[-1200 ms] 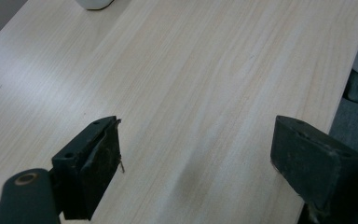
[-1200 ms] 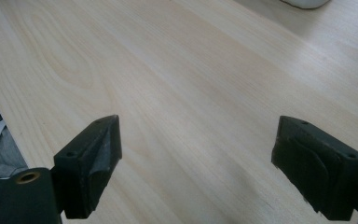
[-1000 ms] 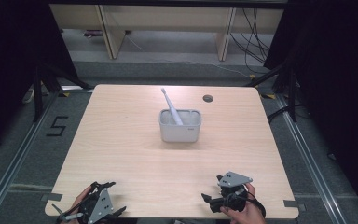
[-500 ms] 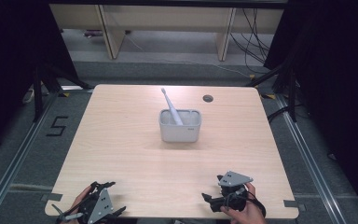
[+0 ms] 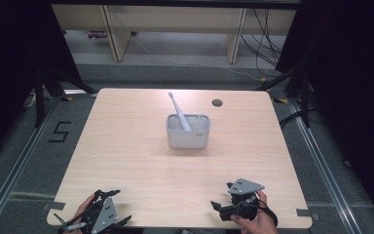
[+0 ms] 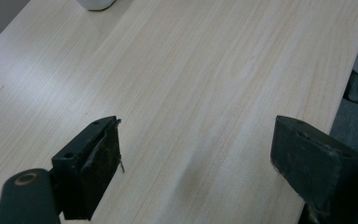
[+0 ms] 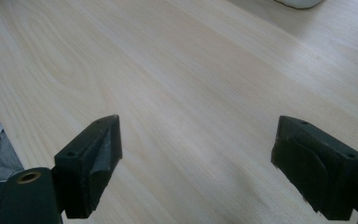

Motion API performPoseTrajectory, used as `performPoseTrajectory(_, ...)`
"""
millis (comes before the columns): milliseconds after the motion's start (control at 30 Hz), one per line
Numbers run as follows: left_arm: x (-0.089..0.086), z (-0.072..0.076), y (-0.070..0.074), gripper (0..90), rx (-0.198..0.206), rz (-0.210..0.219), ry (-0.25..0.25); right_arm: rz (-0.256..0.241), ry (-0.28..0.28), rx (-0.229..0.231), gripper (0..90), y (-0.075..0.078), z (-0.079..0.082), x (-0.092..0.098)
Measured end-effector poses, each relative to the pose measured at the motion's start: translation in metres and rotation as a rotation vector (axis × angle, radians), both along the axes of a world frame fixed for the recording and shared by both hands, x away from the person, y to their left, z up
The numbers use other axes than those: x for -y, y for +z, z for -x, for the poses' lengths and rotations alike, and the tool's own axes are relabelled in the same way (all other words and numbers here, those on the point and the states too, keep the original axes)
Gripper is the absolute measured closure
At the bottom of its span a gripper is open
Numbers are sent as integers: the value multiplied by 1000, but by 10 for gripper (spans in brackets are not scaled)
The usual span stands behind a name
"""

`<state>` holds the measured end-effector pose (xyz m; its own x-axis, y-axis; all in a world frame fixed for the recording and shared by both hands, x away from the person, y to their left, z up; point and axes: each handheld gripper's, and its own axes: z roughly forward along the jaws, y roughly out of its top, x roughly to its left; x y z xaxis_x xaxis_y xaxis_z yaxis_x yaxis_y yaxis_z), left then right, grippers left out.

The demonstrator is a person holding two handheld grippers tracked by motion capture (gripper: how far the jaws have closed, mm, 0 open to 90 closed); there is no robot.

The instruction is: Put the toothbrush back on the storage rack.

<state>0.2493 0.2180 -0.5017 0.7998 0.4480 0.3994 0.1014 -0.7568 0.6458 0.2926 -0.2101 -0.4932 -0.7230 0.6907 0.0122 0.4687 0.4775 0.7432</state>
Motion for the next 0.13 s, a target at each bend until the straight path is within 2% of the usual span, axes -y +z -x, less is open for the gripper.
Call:
performPoseTrajectory(67,0,0,1,154,-4,-4,1,-8,4,-19,165,0,0,0)
performPoseTrajectory(133,0,0,1,154,-4,-4,0,-8,6,-16,164,1,-1,0)
